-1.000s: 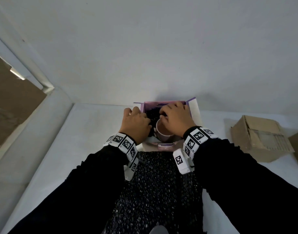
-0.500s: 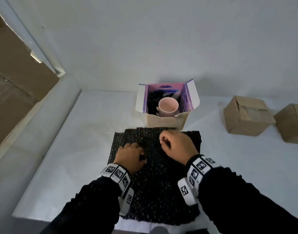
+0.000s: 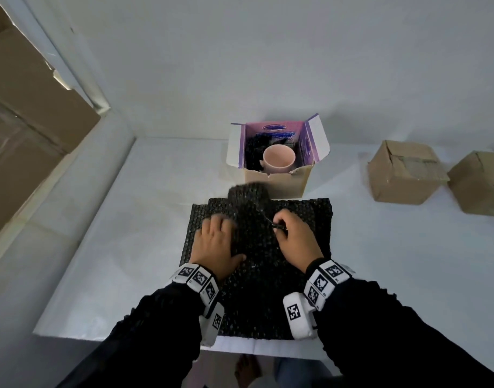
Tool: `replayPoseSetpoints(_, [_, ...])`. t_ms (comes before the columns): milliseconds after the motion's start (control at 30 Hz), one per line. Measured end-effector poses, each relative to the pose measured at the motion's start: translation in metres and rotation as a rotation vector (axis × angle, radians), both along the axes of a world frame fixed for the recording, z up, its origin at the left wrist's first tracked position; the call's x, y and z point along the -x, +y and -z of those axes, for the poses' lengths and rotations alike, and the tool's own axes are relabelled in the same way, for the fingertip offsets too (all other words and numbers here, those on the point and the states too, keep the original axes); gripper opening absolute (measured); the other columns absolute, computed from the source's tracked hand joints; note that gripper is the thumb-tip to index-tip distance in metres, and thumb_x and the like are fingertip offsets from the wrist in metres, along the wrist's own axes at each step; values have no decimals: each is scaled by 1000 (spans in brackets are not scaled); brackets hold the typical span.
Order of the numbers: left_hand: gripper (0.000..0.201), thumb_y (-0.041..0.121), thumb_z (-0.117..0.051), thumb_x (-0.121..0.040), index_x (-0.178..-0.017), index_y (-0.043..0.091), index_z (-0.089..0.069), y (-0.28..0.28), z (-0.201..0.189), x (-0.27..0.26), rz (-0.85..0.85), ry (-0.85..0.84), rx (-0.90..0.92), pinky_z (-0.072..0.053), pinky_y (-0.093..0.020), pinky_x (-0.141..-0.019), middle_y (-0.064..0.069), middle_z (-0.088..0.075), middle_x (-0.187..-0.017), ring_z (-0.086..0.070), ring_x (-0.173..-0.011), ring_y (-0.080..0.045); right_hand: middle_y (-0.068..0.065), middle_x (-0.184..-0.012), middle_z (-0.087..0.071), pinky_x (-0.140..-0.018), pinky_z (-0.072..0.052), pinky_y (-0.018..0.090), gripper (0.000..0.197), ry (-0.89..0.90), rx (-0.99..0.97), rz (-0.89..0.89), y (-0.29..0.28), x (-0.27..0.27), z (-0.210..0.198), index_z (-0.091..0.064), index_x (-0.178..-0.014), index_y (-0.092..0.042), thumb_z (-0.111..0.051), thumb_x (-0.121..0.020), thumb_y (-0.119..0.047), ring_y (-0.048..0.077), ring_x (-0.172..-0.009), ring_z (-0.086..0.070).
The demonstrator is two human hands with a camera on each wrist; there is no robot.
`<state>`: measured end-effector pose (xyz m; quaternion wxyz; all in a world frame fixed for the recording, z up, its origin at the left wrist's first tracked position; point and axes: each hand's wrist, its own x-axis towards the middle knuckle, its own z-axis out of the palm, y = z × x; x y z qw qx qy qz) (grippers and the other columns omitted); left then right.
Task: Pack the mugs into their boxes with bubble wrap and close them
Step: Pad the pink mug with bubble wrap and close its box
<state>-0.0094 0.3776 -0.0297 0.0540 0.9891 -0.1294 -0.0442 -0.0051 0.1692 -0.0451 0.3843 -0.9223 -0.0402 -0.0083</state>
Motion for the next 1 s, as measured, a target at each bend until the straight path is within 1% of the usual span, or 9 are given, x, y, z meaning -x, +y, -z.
replayPoseSetpoints(133, [107, 52, -72, -60, -151, 30, -20, 3, -24, -17, 216, -276, 59, -30, -49, -108, -7, -22, -154, -27, -137, -33, -7, -96, -66, -82, -45, 25, 15, 16, -87, -220, -3, -10, -35, -61, -102, -19, -59, -92, -8, 9, -88, -61])
replayPoseSetpoints(233, [58, 51, -67, -68, -122, 28, -61, 7, -33, -39, 378, -346, 3, -23, -54, -110, 0, -52, -136, -37, -135, -29, -7, -100, -68, -86, -44, 20, 21, 11, -133, -262, -1, -18, -58, -61, -104, -23, -70, -86, -20, 5, -95, -61])
replayPoseSetpoints(333, [31, 42, -51, -80, -89, 16, -67, 9, -43, -54, 406, -314, 125, -31, -48, -104, 1, -68, -97, -59, -109, -25, -8, -106, -65, -87, -43, 16, 54, 140, -190, -189, -5, -27, -72, -57, -111, -26, -87, -67, -35, 3, -99, -59])
replayPoseSetpoints(467, [25, 13, -49, -79, -103, 15, -42, -1, -63, -56, 319, -150, 415, -44, -34, -66, -12, -61, -84, -58, -74, -34, -2, -119, -67, -100, -44, 29, 49, 381, -182, -210, -7, -33, -75, -57, -128, -20, -75, -83, -27, 14, -112, -61])
replayPoseSetpoints(633, [46, 8, -52, -84, -124, 25, -36, -3, -68, -67, 405, -181, 381, -51, -36, -76, -10, -58, -110, -59, -91, -28, -1, -118, -59, -91, -38, 22, 28, 338, -141, -199, -10, -43, -89, -53, -127, -17, -49, -99, -14, 17, -111, -55])
replayPoseSetpoints(700, [43, 15, -52, -86, -124, 27, -35, -1, -70, -74, 408, -167, 372, -51, -39, -73, -8, -55, -113, -59, -91, -31, 0, -108, -63, -85, -41, 25, 13, 330, -168, -140, -14, -52, -96, -59, -108, -18, -55, -96, -19, 22, -105, -60])
replayPoseSetpoints(800, [51, 54, -54, -86, -126, 29, -38, 0, -78, -78, 458, -210, 329, -51, -34, -74, -1, -56, -115, -59, -93, -21, -11, -100, -68, -83, -48, 20, 46, 294, -111, -220, -26, -60, -113, -62, -102, -26, -81, -68, -50, 6, -94, -65])
replayPoseSetpoints(867, [64, 68, -55, -79, -128, 29, -43, -2, -85, -84, 497, -224, 230, -49, -31, -69, 2, -58, -107, -59, -86, -17, -12, -93, -67, -78, -49, 23, 43, 224, 101, -296, -31, -65, -121, -61, -94, -26, -84, -63, -46, 7, -88, -65])
replayPoseSetpoints(1000, [28, 23, -66, -76, -103, 16, -58, -11, -91, -108, 504, -296, 95, -46, -35, -54, -4, -58, -87, -60, -72, -29, 3, -104, -63, -75, -45, 33, 21, 103, 342, -254, -37, -79, -128, -56, -108, -18, -61, -89, -24, 25, -95, -61])
